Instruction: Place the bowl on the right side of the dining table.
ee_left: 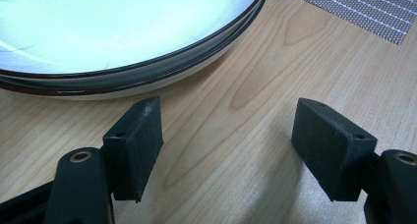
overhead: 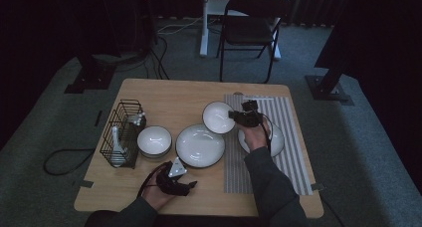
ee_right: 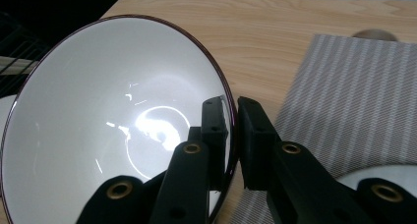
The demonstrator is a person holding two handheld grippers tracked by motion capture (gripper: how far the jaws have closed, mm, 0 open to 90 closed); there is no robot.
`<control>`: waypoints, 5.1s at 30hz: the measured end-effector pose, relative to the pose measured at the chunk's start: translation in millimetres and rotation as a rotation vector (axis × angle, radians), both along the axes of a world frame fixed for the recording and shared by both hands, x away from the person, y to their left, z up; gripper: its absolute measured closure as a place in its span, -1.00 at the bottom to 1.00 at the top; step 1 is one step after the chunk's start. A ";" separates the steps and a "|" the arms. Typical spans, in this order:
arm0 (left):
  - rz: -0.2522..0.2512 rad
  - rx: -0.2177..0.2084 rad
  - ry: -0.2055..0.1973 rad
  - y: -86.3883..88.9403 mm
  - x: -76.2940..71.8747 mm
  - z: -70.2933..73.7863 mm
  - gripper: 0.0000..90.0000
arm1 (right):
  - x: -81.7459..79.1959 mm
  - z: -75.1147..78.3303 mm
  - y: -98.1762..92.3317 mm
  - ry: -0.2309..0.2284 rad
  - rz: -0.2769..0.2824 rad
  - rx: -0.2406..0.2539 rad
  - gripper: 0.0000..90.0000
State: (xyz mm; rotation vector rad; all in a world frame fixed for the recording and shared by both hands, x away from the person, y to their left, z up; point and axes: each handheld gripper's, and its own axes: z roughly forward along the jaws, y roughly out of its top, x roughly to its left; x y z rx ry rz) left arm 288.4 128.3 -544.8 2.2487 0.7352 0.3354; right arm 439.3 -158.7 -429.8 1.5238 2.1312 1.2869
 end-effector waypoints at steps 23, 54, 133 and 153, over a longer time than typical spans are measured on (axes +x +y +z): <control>0.000 -0.001 0.000 -0.1 0.1 -0.1 -0.37 | -13.6 -20.2 -98.1 0.035 -0.198 -0.043 0.84; 0.000 0.000 0.000 -0.4 0.1 0.0 -0.37 | -34.1 -63.2 -146.4 0.144 -0.288 -0.082 0.84; 0.009 0.003 0.002 -0.1 -1.1 0.5 -0.35 | -51.3 -24.1 -119.0 -0.053 -0.182 -0.053 0.15; 0.011 0.011 0.007 -0.3 -1.2 1.2 -0.36 | -81.4 -36.0 -63.2 -0.153 0.069 -0.133 0.12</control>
